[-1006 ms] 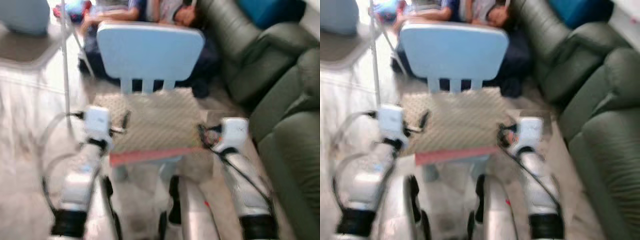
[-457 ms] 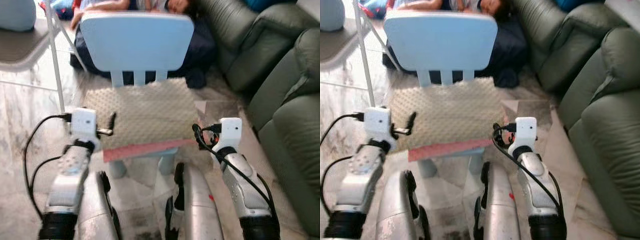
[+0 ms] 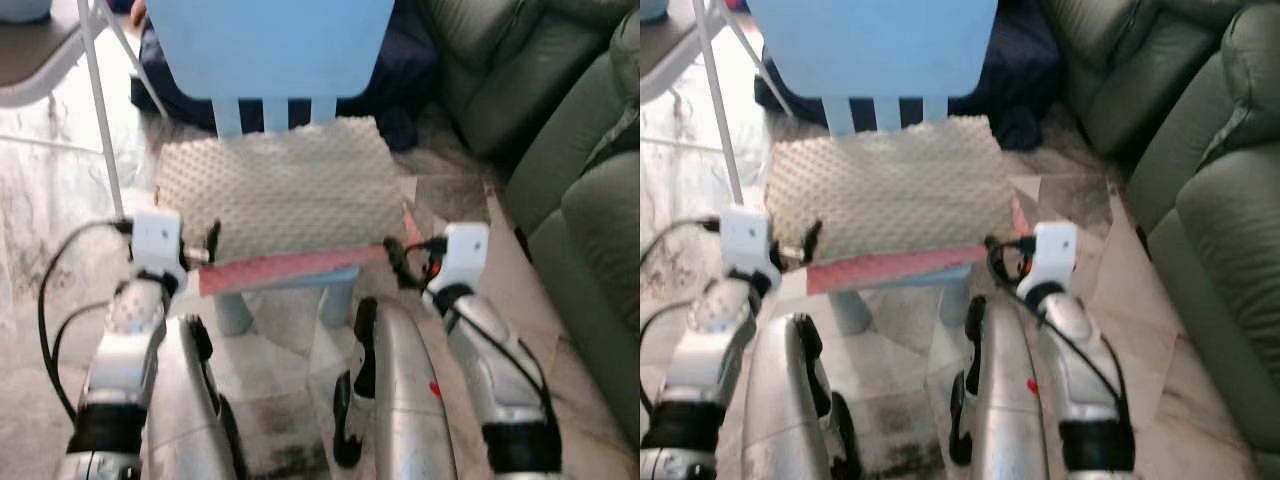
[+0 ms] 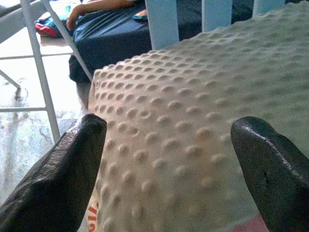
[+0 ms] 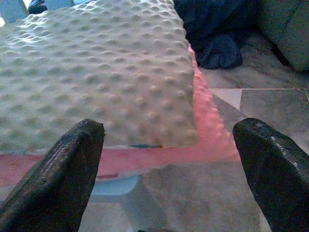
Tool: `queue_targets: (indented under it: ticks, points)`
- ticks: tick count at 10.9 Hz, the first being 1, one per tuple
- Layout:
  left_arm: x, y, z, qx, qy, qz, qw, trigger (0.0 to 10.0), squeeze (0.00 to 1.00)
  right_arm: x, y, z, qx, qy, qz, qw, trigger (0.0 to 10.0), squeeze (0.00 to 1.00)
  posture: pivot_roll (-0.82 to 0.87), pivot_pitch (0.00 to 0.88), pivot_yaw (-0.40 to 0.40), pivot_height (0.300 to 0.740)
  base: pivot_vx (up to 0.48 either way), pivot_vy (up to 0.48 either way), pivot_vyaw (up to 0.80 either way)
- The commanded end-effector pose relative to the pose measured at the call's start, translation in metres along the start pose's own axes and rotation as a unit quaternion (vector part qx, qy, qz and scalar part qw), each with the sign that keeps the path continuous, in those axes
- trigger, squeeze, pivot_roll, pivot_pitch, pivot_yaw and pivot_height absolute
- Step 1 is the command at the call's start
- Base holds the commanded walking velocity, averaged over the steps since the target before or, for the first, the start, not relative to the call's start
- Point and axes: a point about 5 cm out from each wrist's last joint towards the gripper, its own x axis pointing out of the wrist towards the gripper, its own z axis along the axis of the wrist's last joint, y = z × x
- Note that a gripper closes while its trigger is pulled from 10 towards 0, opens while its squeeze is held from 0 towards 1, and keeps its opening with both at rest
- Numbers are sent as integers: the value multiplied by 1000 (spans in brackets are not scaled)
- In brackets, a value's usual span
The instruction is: Move the pillow to the sofa
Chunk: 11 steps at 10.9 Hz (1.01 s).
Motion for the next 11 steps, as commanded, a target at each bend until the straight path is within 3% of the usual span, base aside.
queue_targets:
  ticks: [1,4,6,8,9,10,11]
  points:
    - [2,10,1,-10,-1,22,1000,10000,0,3,-6,1,1,4,3,1000,10000,0,-56,289,-87,475,0,0,0]
    - [14,21,18,-18,-13,53,998,10000,0,24,0,17,-8,-8,50,999,10000,0,-45,329,-87,475,0,0,0]
    - [31,24,39,-21,-31,51,998,10000,0,46,21,38,-7,-34,122,992,10000,0,-30,369,-77,475,0,0,0]
    - [42,14,43,-20,-29,28,999,10000,0,61,34,46,-10,-37,158,987,10000,0,-25,389,-72,475,0,0,0]
    - [52,0,46,-22,-29,8,999,10000,0,76,40,52,-31,-34,152,987,10000,0,-18,397,-77,475,0,0,0]
    - [55,-9,43,-24,-25,-6,999,10000,0,82,39,52,-51,-20,135,989,10000,0,-10,409,-86,475,0,0,0]
    - [63,-19,34,-28,-10,-8,1000,10000,0,90,31,50,-101,2,96,990,10000,0,-6,421,-94,475,0,0,0]
